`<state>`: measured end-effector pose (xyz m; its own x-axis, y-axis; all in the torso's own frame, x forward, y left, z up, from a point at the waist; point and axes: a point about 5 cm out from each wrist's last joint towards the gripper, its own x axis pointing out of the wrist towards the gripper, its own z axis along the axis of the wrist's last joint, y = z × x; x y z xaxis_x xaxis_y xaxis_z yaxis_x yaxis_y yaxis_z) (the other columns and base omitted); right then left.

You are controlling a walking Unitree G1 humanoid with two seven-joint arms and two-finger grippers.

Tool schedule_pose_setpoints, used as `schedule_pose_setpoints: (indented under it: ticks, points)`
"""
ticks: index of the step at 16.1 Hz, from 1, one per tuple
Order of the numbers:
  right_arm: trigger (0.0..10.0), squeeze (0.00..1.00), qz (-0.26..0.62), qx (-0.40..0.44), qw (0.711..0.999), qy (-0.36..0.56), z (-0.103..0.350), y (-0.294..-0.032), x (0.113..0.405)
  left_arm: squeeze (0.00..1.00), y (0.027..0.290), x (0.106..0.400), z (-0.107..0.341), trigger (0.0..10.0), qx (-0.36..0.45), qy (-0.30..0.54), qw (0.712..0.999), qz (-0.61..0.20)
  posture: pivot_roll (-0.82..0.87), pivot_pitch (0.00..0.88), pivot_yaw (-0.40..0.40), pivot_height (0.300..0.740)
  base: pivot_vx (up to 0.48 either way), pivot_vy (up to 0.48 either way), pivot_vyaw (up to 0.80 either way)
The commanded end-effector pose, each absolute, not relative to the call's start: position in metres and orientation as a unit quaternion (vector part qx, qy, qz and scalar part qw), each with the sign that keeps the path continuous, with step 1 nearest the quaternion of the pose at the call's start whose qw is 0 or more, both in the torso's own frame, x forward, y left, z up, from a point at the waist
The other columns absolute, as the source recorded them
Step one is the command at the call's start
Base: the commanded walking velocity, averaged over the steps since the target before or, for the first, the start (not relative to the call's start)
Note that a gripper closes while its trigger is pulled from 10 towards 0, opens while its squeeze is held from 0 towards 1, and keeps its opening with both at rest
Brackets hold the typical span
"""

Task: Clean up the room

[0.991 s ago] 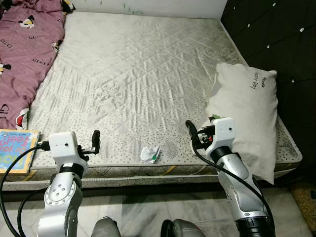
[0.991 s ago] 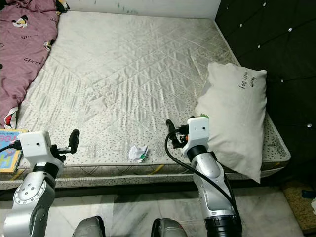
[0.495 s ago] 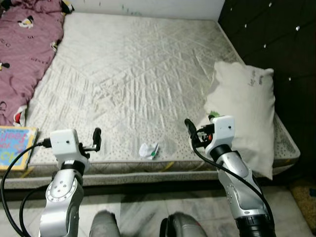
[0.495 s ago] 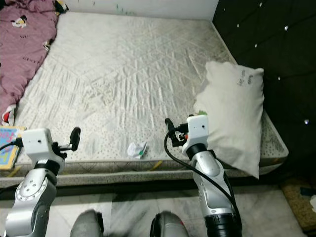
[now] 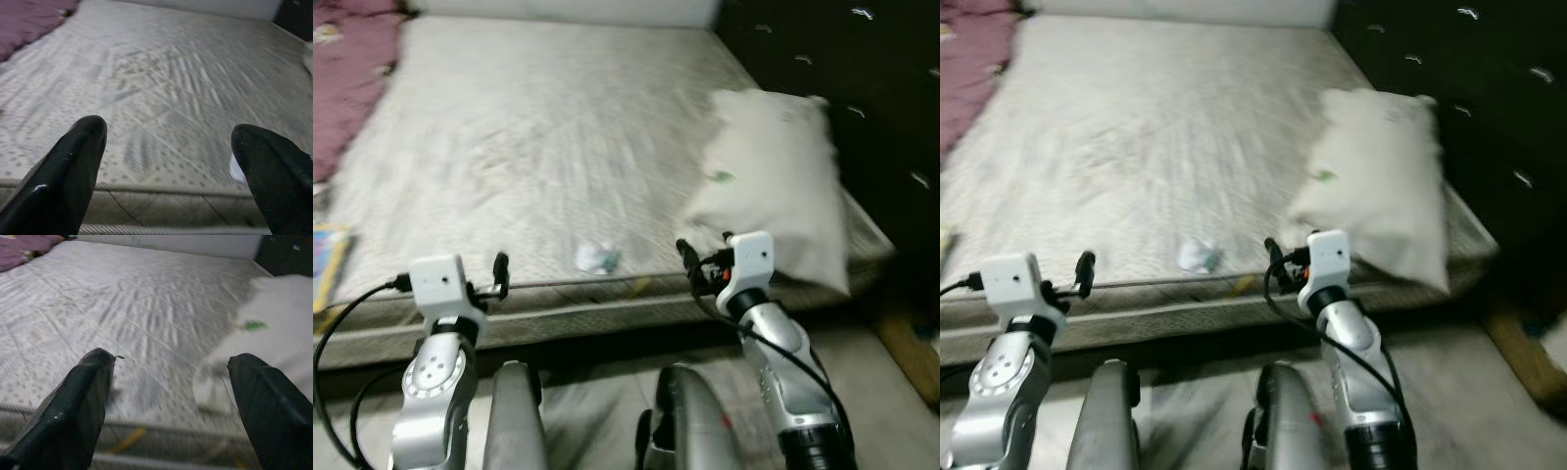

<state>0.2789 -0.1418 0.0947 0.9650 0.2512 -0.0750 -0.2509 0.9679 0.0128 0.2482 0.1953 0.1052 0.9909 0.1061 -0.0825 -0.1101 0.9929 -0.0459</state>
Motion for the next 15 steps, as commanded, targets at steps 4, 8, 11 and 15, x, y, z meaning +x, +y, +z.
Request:
schedule_pose_setpoints:
  ticks: [4, 8, 11, 15]
  points:
    - [10.0, 0.0, 0.14, -0.008, 0.99, 0.023, 0.1032, -0.1388, 0.2867, 0.0, 0.2001, 0.2454, 0.1008, 10.0, -0.032, 0.049, 0.995, 0.08, 0.04, 0.117, -0.103, 0.586, 0.0, 0.0, 0.0]
    - [10.0, 0.0, 0.156, -0.012, 0.988, 0.019, 0.104, -0.1346, 0.2872, 0.0, 0.201, 0.2467, 0.1007, 10.0, -0.034, 0.049, 0.995, 0.085, 0.04, 0.117, -0.104, 0.586, 0.0, 0.0, 0.0]
    - [10.0, 0.0, 0.16, -0.014, 0.987, 0.018, 0.1042, -0.1331, 0.2878, 0.0, 0.2008, 0.2483, 0.1011, 10.0, -0.036, 0.048, 0.995, 0.086, 0.03, 0.117, -0.101, 0.586, 0.0, 0.0, 0.0]
    - [10.0, 0.0, 0.168, -0.016, 0.985, 0.015, 0.1045, -0.1306, 0.2876, 0.0, 0.1979, 0.2513, 0.103, 10.0, -0.042, 0.041, 0.996, 0.068, 0.03, 0.116, -0.098, 0.586, 0.0, 0.0, 0.52]
